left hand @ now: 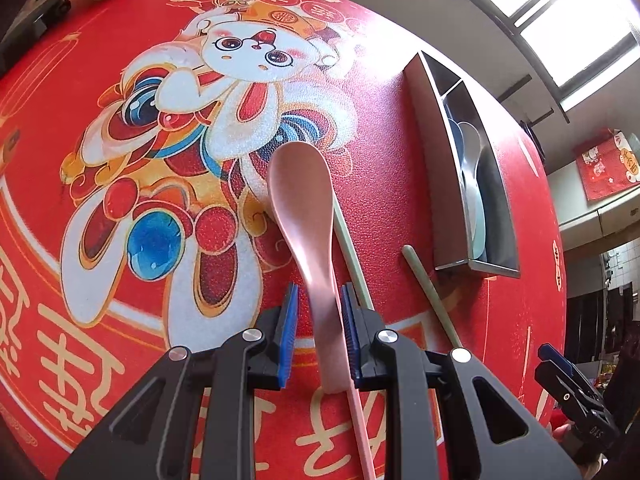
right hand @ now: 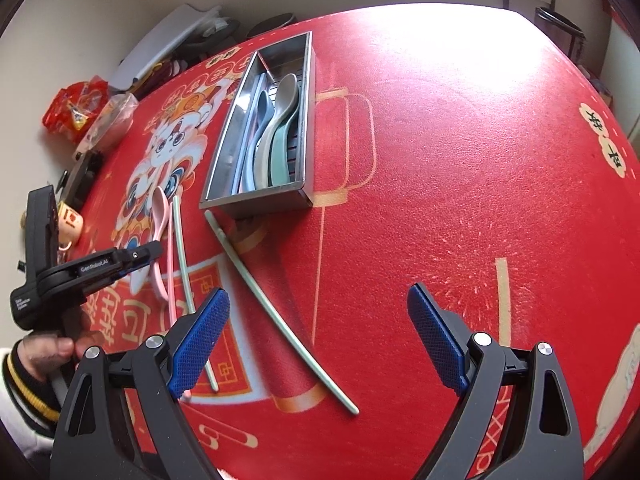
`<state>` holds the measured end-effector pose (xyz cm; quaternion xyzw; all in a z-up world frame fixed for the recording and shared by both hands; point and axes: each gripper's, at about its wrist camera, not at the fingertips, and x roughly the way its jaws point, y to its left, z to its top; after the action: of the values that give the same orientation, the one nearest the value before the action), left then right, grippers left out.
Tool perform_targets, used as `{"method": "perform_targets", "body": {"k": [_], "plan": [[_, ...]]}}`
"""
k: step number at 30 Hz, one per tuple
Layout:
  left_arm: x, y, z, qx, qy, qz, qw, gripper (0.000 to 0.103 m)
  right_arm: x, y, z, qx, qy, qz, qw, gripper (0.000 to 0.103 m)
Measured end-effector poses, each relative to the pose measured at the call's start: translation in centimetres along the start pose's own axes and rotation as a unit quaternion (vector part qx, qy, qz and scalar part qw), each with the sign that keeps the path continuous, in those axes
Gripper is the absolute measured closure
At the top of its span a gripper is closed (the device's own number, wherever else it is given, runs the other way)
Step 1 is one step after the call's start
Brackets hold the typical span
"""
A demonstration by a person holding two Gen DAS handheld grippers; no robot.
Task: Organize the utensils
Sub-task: 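Grasp the pink spoon by its handle with the left gripper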
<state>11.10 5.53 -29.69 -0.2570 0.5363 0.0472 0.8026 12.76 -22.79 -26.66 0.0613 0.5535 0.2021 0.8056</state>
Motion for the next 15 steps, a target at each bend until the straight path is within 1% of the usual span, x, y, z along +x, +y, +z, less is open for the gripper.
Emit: {"method": "perform_targets", "body": {"k": [5, 9, 15], "plan": [[0.2, 0.0, -0.1, 0.007, -0.001, 0.001, 1.0000, 0.082, 0.2, 0.3, 0.0, -0.003, 0.004, 0.001, 1.000, 0.015], [0.1, -0.4, -0.2, 0.023, -0.005, -0.002, 0.9997, 0.090, 0.2, 0.5, -0.2, -0.005, 0.006, 0.003, 1.000, 0.015], [-1.3, 0.3, -1.1, 0.037, -0.009, -0.007, 0.9992, 0.090, 0.4, 1.1, -0.6, -0.029, 0.005, 0.003, 1.000, 0.016]]}}
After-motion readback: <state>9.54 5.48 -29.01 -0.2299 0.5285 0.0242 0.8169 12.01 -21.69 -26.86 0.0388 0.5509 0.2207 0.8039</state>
